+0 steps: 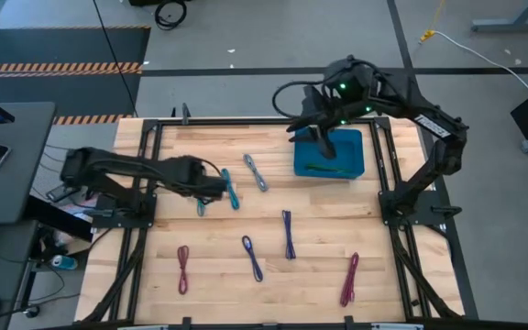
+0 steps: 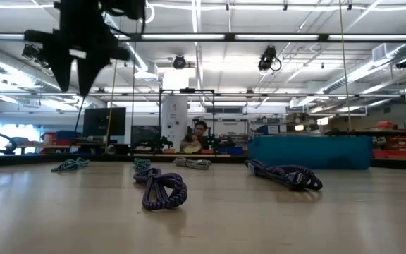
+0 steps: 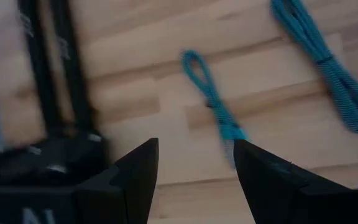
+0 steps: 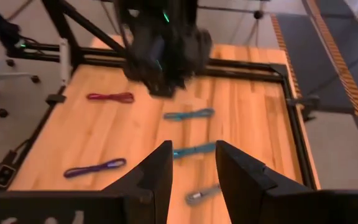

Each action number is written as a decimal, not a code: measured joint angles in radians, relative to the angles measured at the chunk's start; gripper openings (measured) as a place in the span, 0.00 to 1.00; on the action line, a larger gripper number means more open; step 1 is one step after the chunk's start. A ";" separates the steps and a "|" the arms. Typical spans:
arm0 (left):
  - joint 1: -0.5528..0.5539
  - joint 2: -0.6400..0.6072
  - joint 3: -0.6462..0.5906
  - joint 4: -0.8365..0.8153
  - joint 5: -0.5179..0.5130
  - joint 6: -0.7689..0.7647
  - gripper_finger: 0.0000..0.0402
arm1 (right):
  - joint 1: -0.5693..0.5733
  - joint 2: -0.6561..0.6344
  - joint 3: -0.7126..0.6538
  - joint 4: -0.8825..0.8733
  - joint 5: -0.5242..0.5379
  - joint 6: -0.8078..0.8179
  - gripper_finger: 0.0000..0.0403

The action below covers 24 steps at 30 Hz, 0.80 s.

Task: Pick and place USB-C Cables
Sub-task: Put the left black blue charger cable into the blue bin

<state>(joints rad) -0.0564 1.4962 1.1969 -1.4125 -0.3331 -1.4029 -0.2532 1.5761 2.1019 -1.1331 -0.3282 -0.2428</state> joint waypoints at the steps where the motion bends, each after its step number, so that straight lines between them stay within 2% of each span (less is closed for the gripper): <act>1: 0.000 0.021 0.000 0.035 0.017 -0.004 0.54 | 0.011 0.000 0.004 -0.002 -0.006 0.000 0.32; 7: -0.006 0.131 0.001 0.114 0.141 0.011 0.54 | 0.064 0.000 0.005 -0.031 -0.014 -0.013 0.32; 15: -0.022 0.208 -0.010 0.092 0.163 0.041 0.54 | 0.136 0.000 0.005 -0.046 -0.071 -0.028 0.31; 18: -0.021 0.205 -0.055 0.132 0.176 0.034 0.54 | 0.162 0.000 0.005 -0.046 -0.094 -0.029 0.32; 24: -0.013 0.198 -0.197 0.245 0.267 -0.005 0.54 | 0.197 0.000 0.005 -0.052 -0.100 -0.040 0.32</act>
<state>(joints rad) -0.0697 1.6947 0.9998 -1.1671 -0.0666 -1.4076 -0.0562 1.5764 2.1067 -1.1851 -0.4286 -0.2829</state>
